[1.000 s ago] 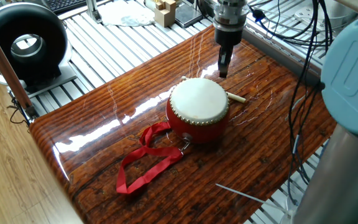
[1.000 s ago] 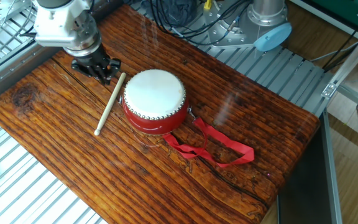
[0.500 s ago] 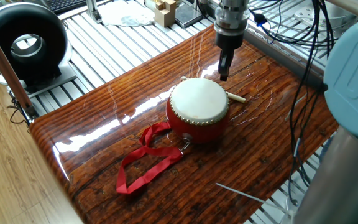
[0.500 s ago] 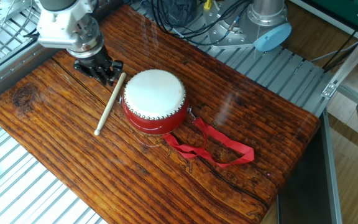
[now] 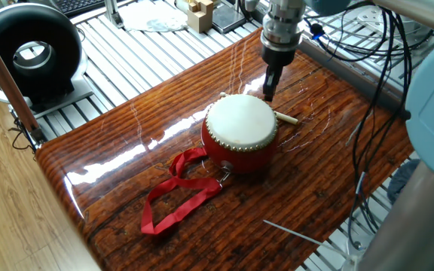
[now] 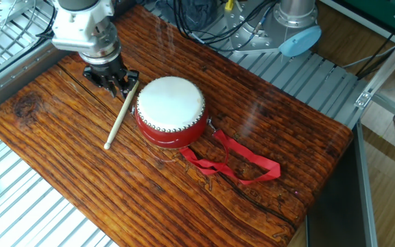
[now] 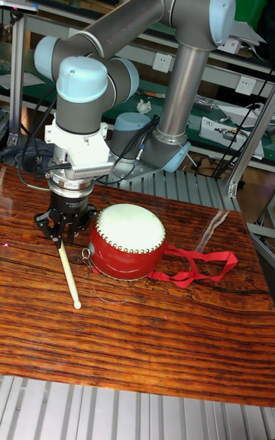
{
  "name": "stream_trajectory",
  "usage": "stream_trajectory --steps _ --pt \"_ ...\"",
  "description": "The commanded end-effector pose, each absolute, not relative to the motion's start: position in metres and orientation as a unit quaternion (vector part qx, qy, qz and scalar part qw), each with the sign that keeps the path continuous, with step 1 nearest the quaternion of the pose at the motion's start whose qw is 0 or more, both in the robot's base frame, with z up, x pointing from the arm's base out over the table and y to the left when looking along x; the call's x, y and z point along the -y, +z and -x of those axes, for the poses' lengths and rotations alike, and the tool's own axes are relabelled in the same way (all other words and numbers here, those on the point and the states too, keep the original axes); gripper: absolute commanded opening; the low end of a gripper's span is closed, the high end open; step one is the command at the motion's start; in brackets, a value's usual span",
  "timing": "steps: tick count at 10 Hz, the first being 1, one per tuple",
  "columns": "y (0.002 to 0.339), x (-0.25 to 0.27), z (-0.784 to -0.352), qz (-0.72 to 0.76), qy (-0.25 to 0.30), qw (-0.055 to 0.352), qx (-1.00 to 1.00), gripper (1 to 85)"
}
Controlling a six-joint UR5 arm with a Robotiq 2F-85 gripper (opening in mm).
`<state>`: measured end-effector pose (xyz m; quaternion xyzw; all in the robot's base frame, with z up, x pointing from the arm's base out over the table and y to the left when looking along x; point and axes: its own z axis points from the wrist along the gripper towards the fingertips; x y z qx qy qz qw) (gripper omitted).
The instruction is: Play the drum
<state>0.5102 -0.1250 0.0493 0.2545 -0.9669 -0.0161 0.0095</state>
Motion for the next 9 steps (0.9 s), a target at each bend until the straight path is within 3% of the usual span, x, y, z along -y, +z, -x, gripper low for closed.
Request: stream_trajectory --steps 1,9 --pt "0.045 0.133 -0.502 -0.262 0.001 0.020 0.965 30.0" --pt "0.028 0.137 -0.487 -0.267 -0.008 0.009 0.964 33.0"
